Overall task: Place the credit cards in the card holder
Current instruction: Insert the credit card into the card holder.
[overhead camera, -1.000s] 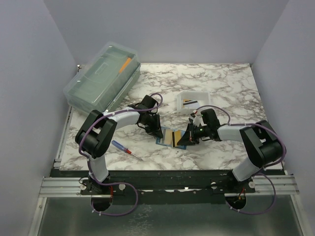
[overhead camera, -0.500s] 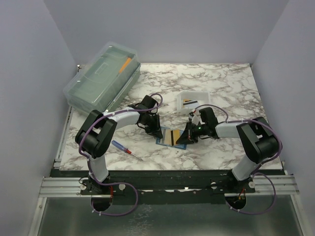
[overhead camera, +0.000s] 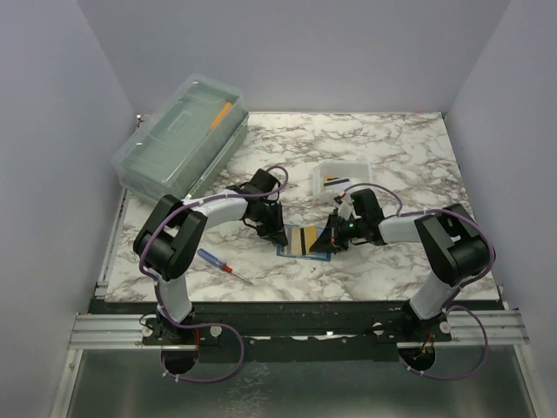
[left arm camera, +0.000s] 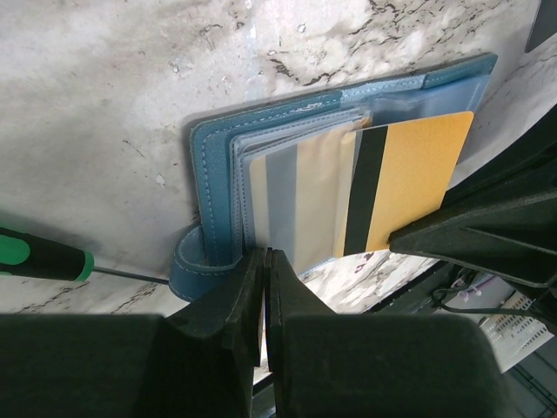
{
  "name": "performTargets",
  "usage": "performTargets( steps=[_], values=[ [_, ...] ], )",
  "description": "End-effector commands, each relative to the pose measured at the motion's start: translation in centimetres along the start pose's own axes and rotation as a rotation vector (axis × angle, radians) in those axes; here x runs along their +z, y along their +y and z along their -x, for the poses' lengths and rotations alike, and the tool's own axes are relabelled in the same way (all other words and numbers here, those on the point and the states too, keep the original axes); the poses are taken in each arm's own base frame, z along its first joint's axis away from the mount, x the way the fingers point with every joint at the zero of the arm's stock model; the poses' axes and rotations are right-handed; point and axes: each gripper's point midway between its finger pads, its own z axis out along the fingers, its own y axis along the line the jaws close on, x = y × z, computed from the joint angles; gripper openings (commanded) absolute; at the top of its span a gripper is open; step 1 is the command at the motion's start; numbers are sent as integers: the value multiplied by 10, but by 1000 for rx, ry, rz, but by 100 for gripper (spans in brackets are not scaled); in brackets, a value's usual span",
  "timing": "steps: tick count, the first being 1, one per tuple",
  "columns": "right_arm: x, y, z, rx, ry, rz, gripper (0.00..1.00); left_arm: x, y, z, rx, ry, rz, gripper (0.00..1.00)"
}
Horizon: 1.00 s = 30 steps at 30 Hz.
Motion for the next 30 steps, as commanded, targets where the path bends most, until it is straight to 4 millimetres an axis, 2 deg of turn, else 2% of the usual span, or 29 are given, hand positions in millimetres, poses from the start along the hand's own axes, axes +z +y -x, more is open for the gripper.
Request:
performTargets(
  steps=[1, 8, 9, 12, 15, 22, 26, 30],
  values=[
    [8, -12, 9, -23, -58, -45, 0, 7, 9, -8, 17, 32, 49, 10],
    [23, -13, 2, 2, -88, -53, 0, 7, 7, -9, 21, 36, 42, 10],
    [25, -14, 0, 5, -97, -67, 2, 7, 6, -9, 24, 37, 39, 10],
    [26, -14, -3, 5, -109, -71, 16, 4, 2, -6, 32, 28, 29, 12],
    [19, -23, 2, -1, -130, -172, 25, -3, -6, -2, 48, 9, 12, 17],
    [-7, -28, 0, -30, -113, -349, 42, -30, -22, 2, 90, -48, -13, 41],
    [-21, -18, 1, -58, -137, -362, 53, -39, -12, 6, 122, -91, 49, 51],
    [-28, -9, 6, -84, -158, -365, 55, -37, 7, 6, 134, -103, 124, 54]
  ],
)
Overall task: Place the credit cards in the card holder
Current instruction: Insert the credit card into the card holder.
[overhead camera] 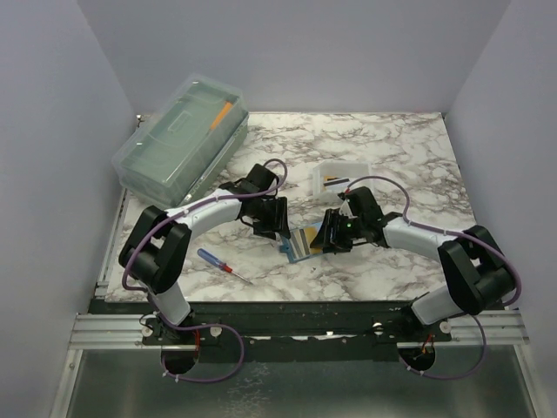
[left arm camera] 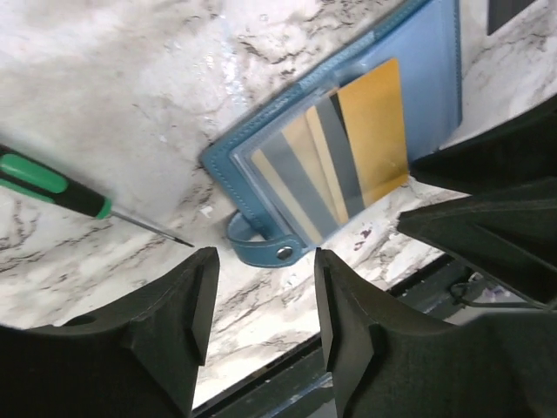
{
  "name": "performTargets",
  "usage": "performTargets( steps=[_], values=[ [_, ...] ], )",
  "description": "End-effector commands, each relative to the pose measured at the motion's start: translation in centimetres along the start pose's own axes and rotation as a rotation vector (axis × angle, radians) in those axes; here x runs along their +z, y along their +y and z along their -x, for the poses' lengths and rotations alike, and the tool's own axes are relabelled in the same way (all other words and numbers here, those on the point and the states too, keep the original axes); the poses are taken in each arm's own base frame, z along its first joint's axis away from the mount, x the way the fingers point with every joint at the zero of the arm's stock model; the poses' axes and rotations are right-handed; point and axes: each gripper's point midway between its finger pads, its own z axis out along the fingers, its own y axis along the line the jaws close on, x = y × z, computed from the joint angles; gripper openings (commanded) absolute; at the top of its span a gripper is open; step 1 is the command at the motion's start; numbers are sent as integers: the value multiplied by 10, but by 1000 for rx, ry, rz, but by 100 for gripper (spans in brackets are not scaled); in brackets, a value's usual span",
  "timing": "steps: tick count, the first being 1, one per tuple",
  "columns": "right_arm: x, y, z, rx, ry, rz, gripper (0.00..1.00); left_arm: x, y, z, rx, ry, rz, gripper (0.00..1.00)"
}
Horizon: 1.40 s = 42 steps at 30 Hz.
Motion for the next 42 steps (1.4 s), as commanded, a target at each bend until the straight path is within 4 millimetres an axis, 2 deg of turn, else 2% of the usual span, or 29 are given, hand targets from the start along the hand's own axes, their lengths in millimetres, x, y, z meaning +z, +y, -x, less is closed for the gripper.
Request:
performTargets(
  steps=[1, 3, 8, 13, 15, 18, 25, 30, 34, 42],
  values=[
    [-11, -11, 4, -28, -15, -97, 56, -2, 24, 0, 37, -22, 119, 55],
    [-12, -9, 9, -33, -27, -103, 56, 3, 30, -3, 37, -7, 134, 54],
    [-3, -3, 23, -37, -53, -87, 51, 16, 36, -11, 25, 46, 132, 42],
    [11, 5, 35, -56, -43, -57, 40, 22, 40, -16, 14, 73, 135, 34],
    [15, 3, 37, -68, -37, -67, 38, 24, 42, -18, 14, 78, 139, 32],
    [15, -6, 46, -93, -59, -129, 39, 27, 42, -19, 12, 89, 137, 30],
    [8, -10, 57, -137, -89, -187, 50, 31, 40, -19, 6, 105, 122, 27],
    [21, -11, 52, -151, -38, -158, 49, 31, 39, -16, 4, 100, 121, 27],
    [29, 7, 42, -144, -4, -27, 43, 33, 39, -16, 1, 105, 119, 28],
    [35, 40, 20, -115, 46, 188, 38, 34, 34, -14, -2, 106, 102, 27]
  ],
)
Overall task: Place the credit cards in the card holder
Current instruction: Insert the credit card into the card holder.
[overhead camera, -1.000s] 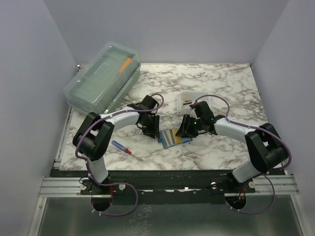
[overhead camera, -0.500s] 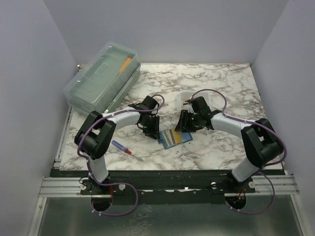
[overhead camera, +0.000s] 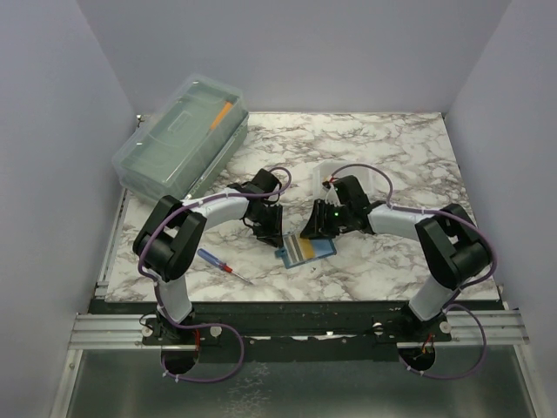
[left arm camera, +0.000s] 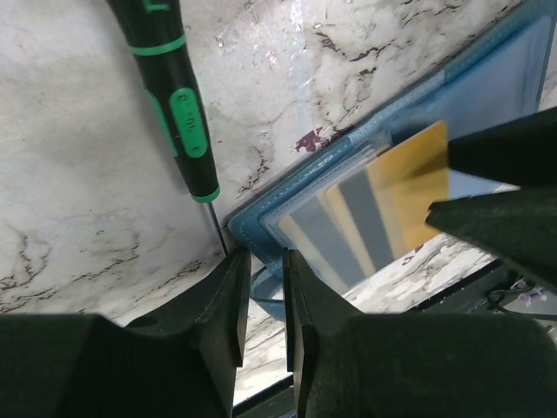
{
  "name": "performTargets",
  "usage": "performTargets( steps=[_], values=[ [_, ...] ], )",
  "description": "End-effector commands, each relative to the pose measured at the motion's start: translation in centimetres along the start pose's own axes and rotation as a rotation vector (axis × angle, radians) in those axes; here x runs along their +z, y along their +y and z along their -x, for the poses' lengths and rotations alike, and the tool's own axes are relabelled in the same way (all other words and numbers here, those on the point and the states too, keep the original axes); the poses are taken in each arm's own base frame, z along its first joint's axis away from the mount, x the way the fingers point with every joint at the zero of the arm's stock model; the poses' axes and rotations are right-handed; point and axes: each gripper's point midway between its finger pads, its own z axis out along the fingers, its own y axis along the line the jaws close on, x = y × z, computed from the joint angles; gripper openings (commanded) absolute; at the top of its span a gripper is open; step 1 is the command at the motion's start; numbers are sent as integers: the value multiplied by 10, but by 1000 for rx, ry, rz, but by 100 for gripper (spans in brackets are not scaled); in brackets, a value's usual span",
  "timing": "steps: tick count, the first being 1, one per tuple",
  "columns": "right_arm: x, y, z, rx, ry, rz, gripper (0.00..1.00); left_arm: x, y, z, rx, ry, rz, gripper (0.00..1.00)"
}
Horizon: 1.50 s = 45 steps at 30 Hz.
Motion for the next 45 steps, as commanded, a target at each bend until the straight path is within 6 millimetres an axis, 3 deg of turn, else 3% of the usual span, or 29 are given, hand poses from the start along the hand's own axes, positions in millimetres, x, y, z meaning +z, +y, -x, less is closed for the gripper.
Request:
performTargets(
  steps=[1, 8, 15, 20, 23, 28, 31, 35, 37, 42, 45],
  values=[
    [9, 28, -16, 25, 48, 175, 38, 8, 4, -1, 0, 19, 9, 27],
    [8, 50, -22, 60, 46, 279, 38, 7, 2, -3, -2, 21, -1, 27],
    [-6, 15, -23, 72, -5, 30, 46, -6, 3, -2, 6, -20, 10, 34],
    [-11, 11, -45, 94, 30, 38, 46, -29, 2, -9, -18, -74, 14, 46],
    [-11, 11, -54, 97, 47, 37, 46, -37, 6, -17, -49, -90, 30, 48],
    [-2, 15, -66, 99, 60, 44, 46, -22, 19, -43, -116, -30, 34, 28],
    [9, 23, -71, 99, 77, 60, 46, -9, 21, -51, -123, -4, 32, 23],
    [19, 57, -68, 94, 74, 177, 45, 5, 7, -59, -111, 31, 1, 17],
    [18, 61, -63, 87, 57, 180, 46, 8, -3, -60, -94, 38, -12, 15],
    [4, 38, -53, 52, -2, -6, 51, 3, -7, -51, -68, 7, -5, 14],
    [-14, 17, -51, 13, -21, -154, 57, -5, -5, -48, -47, -8, 17, 16]
  ],
)
